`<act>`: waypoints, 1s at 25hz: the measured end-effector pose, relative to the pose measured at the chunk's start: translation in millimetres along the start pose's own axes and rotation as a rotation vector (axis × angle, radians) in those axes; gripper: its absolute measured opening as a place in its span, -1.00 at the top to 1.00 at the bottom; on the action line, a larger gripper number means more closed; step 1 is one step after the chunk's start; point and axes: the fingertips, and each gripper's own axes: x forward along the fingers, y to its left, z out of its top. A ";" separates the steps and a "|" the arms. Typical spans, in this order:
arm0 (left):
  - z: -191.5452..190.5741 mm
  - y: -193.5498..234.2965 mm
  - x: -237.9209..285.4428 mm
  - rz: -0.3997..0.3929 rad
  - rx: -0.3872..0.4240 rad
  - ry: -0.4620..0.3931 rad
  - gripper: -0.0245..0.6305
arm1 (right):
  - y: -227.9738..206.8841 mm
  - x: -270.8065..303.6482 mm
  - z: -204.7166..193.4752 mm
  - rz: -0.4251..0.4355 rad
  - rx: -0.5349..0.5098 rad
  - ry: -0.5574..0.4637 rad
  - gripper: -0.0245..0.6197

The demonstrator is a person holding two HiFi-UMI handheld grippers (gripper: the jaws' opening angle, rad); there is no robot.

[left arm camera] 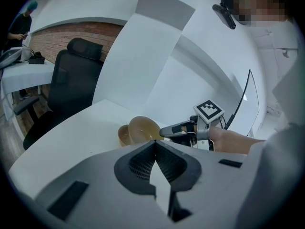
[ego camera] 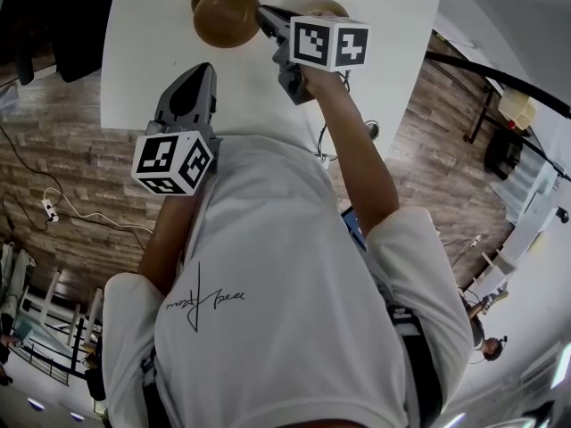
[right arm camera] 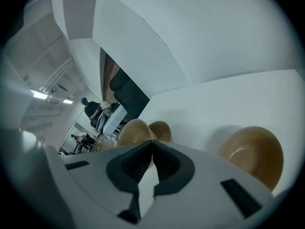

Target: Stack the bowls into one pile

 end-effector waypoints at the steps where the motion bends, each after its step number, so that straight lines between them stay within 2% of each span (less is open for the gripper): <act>1: -0.4 0.0 0.3 0.002 -0.001 0.001 0.90 | -1.0 0.7 1.4 0.000 0.003 -0.002 0.87; 14: -4.3 16.2 0.8 0.025 -0.015 0.030 0.90 | -8.2 23.9 4.1 -0.009 0.027 0.013 0.87; 25: -7.7 25.0 1.8 0.009 -0.017 0.060 0.90 | -15.9 41.2 6.7 -0.036 0.057 0.020 0.87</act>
